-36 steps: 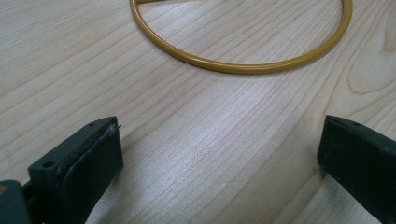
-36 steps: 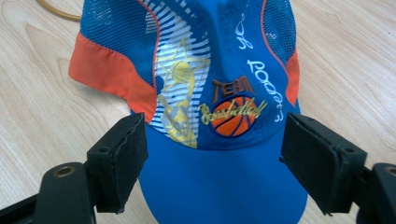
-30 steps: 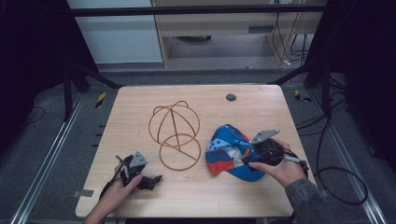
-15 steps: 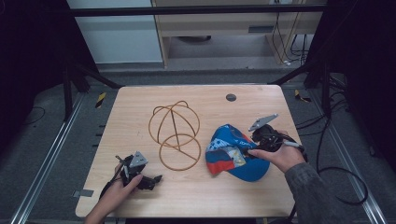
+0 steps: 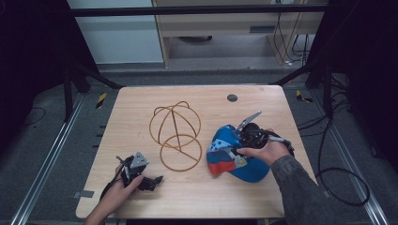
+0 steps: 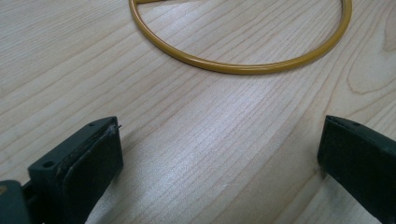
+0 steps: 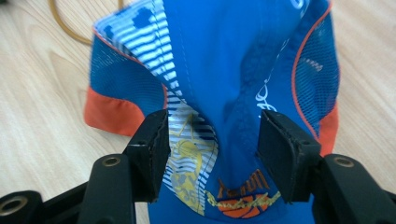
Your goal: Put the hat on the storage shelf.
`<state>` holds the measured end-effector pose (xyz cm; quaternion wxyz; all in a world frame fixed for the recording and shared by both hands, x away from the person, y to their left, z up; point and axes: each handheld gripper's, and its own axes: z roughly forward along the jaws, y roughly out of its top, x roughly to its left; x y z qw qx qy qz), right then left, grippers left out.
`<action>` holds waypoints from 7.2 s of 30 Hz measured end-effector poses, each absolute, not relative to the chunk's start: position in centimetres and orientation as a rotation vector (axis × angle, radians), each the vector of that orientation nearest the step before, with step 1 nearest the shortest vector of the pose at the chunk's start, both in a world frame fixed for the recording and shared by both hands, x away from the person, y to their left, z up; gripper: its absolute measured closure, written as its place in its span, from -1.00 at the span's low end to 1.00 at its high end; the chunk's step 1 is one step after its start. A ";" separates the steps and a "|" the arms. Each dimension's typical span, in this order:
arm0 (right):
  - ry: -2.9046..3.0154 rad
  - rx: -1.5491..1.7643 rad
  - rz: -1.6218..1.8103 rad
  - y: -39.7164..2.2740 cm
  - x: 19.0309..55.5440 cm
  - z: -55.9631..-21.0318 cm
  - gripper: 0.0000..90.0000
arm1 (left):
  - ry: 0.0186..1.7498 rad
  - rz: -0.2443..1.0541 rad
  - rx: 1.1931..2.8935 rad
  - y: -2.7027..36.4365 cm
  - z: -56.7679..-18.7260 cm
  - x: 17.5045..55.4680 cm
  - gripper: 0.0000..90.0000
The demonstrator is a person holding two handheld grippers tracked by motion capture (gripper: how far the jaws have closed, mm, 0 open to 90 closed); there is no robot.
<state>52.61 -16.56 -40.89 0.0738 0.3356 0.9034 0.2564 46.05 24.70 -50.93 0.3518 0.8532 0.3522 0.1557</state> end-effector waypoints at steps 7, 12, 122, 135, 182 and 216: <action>2.755 0.983 0.728 -16.2 53.2 -41.7 0.76 | 0.910 0.401 2.209 24.7 -50.9 46.1 -1.00; 2.756 0.975 0.739 -16.4 53.2 -41.4 0.98 | 0.910 0.402 2.209 24.7 -50.9 46.1 -1.00; 2.396 0.690 1.159 -17.5 48.0 -21.8 1.00 | 0.909 0.402 2.212 24.7 -50.9 46.1 -1.00; 2.398 0.659 1.205 -15.2 49.0 -20.7 1.00 | 0.910 0.402 2.212 24.7 -50.9 46.1 -1.00; 2.475 0.523 1.209 -3.3 54.9 -17.8 1.00 | 0.910 0.405 2.210 24.7 -50.9 46.1 -1.00; 2.640 0.495 1.057 2.4 56.6 -22.8 0.98 | 0.912 0.405 2.210 24.7 -50.9 46.0 -1.00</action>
